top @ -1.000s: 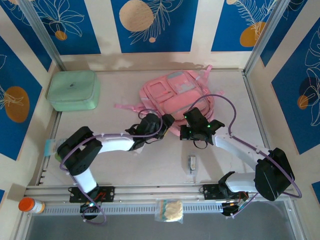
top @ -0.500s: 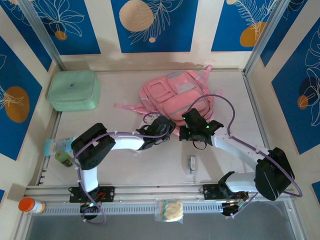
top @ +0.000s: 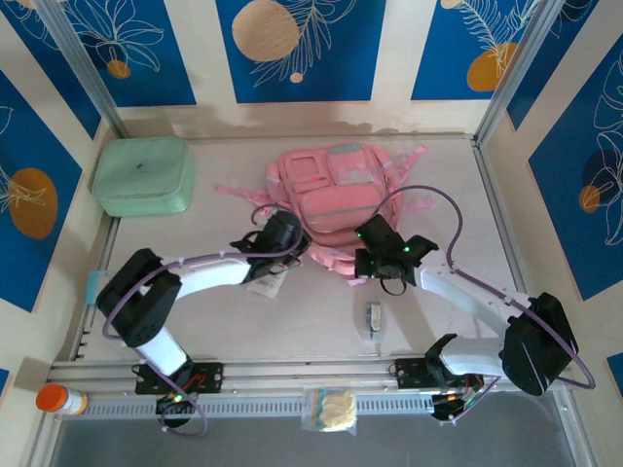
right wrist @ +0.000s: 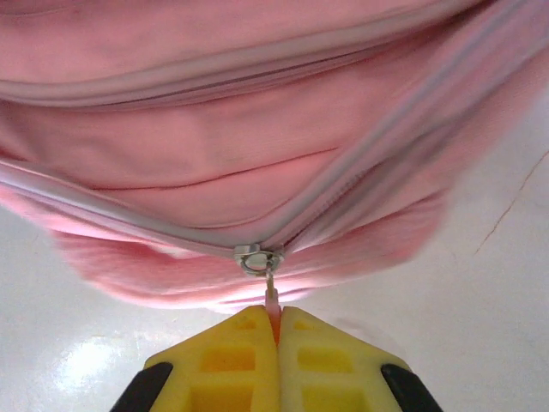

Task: Pack books, pencil case, and school supplies into a backpack

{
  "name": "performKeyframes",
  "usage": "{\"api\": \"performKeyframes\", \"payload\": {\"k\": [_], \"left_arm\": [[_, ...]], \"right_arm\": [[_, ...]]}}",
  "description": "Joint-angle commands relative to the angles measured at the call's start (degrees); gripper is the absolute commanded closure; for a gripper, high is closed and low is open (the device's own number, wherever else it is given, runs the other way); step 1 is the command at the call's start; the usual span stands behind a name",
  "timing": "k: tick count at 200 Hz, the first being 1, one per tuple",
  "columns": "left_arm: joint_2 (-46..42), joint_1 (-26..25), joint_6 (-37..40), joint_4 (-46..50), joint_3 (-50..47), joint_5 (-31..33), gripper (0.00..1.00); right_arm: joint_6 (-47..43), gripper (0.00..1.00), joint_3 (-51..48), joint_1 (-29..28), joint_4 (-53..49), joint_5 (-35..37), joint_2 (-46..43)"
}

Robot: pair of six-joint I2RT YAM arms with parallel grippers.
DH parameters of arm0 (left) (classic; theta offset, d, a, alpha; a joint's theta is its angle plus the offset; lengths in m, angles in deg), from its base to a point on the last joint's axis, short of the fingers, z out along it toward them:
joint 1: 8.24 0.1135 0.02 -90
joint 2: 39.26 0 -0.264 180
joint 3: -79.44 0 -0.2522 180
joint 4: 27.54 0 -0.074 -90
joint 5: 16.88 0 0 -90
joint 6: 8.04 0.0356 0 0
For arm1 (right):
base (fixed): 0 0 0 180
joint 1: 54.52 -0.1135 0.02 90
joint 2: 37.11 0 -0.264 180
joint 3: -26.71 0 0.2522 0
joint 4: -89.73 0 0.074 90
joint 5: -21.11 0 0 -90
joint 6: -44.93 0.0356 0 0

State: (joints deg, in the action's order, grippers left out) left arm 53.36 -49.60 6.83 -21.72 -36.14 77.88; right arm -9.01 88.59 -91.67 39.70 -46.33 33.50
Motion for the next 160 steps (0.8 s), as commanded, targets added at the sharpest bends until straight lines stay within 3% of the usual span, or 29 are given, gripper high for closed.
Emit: {"api": "performKeyframes", "payload": {"k": [1,15,42,52,59,71,92,127,160], "left_arm": [[-2.12,8.91,8.38,1.8,0.01,-3.77,1.0],[-2.17,10.4,9.09,-3.14,-1.25,-6.74,1.0],[-2.81,11.01,10.73,0.8,0.52,-6.48,1.0],[-3.64,10.97,10.35,0.54,-0.15,-6.95,0.76],[-4.44,10.79,9.34,0.03,-1.15,-7.82,0.66],[-6.78,9.26,6.13,-1.57,-3.85,-7.54,0.54],[-10.43,3.64,-1.07,-4.88,-9.17,-3.52,0.42],[-8.25,-6.57,-13.49,-8.14,-10.14,3.65,0.35],[-3.52,-10.11,-17.31,-1.28,-4.09,11.35,0.34]], "right_arm": [[-0.37,1.0,0.65,1.2,-6.97,0.03,-0.14],[-1.69,1.0,2.24,-0.74,-3.26,-3.62,1.26],[-2.24,1.0,5.54,-2.47,0.88,-8.74,4.99],[-2.34,1.0,5.96,-2.93,1.34,-8.31,5.85],[-2.81,1.0,5.79,-2.87,2.21,-8.78,6.07],[-3.32,1.0,5.12,-2.69,3.4,-9.12,6.07],[-3.88,1.0,4.03,-2.23,4.34,-9.21,5.71],[-5.18,1.0,2.05,-1.53,7.47,-11.54,6.31],[-5.92,1.0,1.81,-1.09,8.52,-11.33,7.81]]}}
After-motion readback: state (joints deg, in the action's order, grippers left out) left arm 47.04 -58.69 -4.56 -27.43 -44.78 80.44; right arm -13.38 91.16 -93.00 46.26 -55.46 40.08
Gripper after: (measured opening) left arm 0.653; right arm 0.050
